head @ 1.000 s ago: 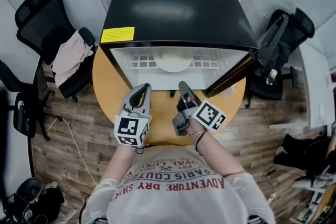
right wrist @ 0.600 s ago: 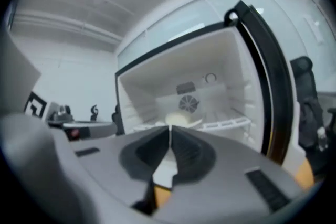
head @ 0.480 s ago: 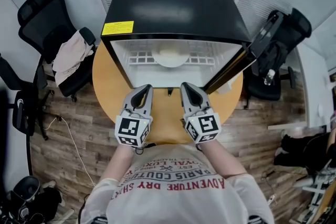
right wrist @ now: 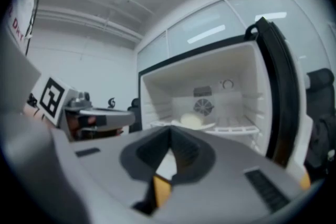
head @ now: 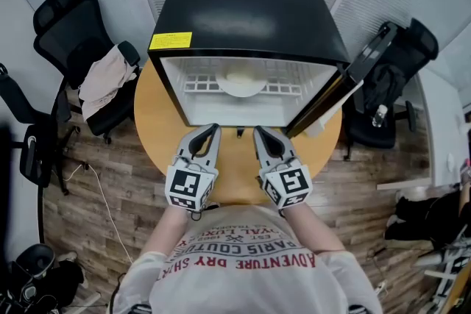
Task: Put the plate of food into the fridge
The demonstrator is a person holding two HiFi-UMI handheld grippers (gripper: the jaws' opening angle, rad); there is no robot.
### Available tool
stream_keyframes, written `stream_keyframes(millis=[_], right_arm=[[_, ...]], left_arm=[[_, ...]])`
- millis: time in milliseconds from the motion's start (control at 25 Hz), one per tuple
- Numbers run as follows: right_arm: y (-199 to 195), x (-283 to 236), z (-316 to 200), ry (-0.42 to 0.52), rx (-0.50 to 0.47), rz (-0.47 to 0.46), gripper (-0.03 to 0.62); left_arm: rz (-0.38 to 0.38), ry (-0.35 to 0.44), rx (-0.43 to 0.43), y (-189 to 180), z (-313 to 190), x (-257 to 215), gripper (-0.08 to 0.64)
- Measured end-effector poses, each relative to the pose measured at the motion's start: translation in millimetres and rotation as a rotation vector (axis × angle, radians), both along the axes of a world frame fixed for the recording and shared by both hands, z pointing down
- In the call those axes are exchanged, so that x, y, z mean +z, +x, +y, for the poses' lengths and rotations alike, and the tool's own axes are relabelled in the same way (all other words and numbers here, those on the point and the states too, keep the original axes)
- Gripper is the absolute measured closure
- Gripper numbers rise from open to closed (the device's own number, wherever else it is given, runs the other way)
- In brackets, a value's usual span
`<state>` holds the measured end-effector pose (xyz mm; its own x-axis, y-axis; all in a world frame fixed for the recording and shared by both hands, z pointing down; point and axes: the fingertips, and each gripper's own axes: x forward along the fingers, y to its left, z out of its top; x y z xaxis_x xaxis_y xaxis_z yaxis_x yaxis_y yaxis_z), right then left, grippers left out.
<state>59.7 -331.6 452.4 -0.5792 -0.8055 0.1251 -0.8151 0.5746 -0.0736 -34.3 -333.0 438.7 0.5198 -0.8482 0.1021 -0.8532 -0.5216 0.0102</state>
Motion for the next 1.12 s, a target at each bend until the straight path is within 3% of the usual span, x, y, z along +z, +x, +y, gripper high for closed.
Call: stream_keyframes(millis=[160,680,880,1120], right_arm=[[-8.3,0.4,5.6,0.000,-0.038,0.021,0.563],[-7.8,-22.8,11.1,0.021,0.005,0.002,0.563],[-15.0,-23.0,13.1,0.045,-0.013,0.054,0.563],[-20.0,-20.6,16.9,0.033,-0.016,0.053,0.563]], left_arm=[[0.015,-0.006,-0.007,0.0,1.2,-4.9,0.534],[0.047,-0.001,-0.013,-9.3,6.0,-17.9,0.534],[0.048,-0.008,-0.010,-9.4,7.8,-15.3,0.534],[0.053,-0.012,-0.010,-11.1,10.7,-14.1,0.534]])
